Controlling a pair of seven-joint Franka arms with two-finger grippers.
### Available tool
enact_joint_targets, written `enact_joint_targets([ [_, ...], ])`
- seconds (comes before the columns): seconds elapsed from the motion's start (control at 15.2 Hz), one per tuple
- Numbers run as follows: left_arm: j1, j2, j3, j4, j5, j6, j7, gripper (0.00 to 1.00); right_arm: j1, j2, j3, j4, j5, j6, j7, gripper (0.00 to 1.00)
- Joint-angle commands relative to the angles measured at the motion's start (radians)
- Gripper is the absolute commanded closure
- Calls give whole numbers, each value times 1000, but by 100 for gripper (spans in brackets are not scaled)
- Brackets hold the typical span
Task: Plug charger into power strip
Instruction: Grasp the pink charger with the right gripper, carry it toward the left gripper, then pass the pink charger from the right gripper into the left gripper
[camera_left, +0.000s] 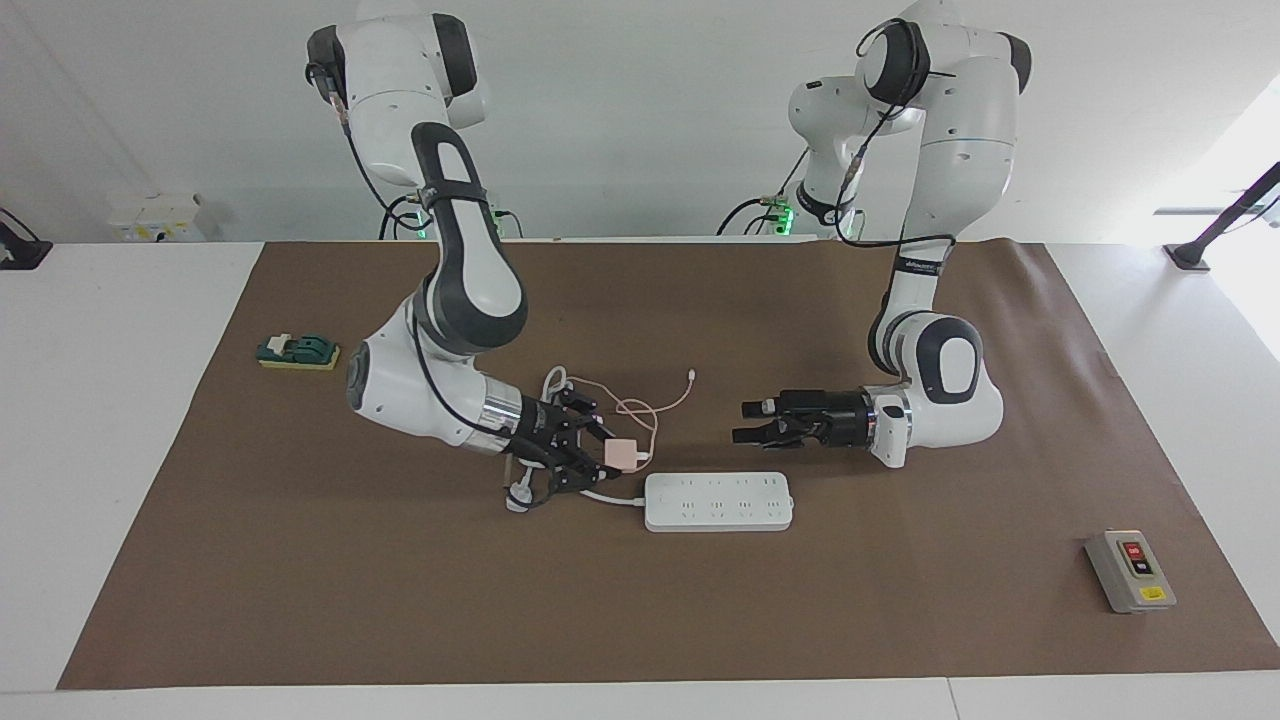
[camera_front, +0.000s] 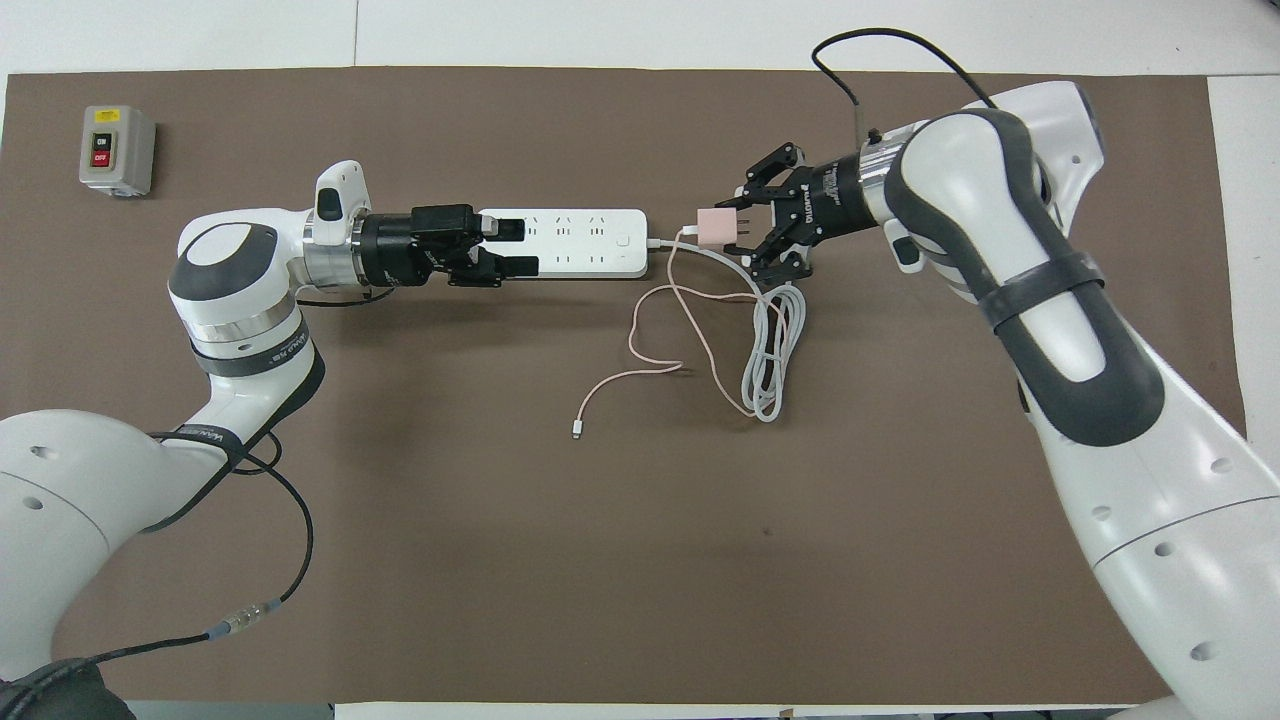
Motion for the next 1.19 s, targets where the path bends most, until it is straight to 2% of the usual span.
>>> enact_joint_targets([
  [0.0,-12,-21,0,-16,-8,32,-9,0,44,18,-5,38,19,24,38,100],
  [0.4,-9,-11,0,-13,-6,24,26,0,96,21,-3,85,30,61,100,100],
  [0.59,-7,-9,0,-13,-6,24,40,0,150,29,-3,87,39,133,127,100],
  [1.12,-9,-6,0,-13,-6,26,61,0,156,29,38,87,80,156,60,100],
])
